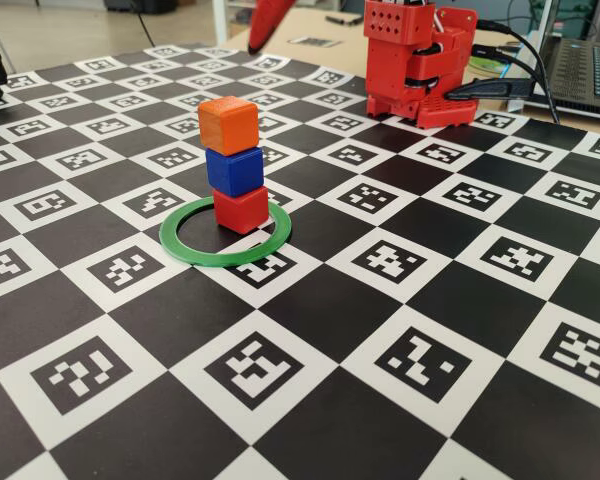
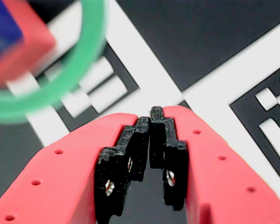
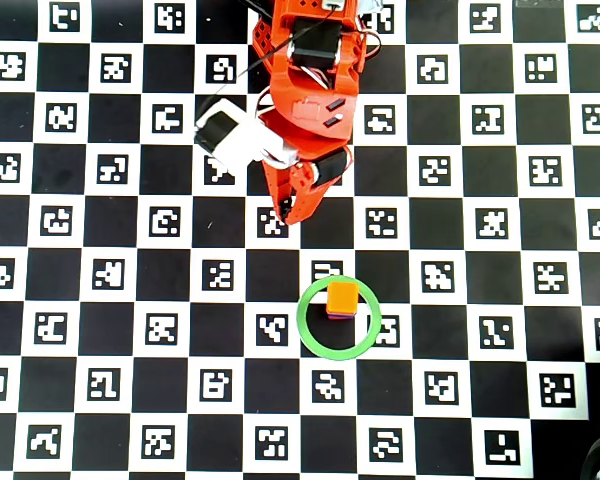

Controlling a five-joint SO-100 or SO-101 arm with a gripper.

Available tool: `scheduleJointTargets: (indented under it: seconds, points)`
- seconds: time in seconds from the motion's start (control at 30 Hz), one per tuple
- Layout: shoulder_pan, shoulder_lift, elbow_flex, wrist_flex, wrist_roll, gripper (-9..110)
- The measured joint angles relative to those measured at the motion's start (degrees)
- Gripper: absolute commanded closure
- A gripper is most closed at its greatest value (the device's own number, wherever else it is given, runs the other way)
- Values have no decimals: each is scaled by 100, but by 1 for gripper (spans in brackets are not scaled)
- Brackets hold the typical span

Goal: Grab the red cube then put it in the green circle then put the blue cube on top and finally the orange cube on top

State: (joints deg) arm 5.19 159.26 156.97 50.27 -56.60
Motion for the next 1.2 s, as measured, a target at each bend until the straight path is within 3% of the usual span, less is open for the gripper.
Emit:
scheduleJointTargets:
  seconds: [0.27, 0.5, 0.77, 1.2]
  points:
    - [-422, 1345, 1793, 325, -1336, 107]
    - [-677, 2355, 2232, 1274, -2312, 107]
    - [-677, 3041, 2232, 2153, -2786, 106]
    - [-615, 3041, 2232, 2215, -2918, 106]
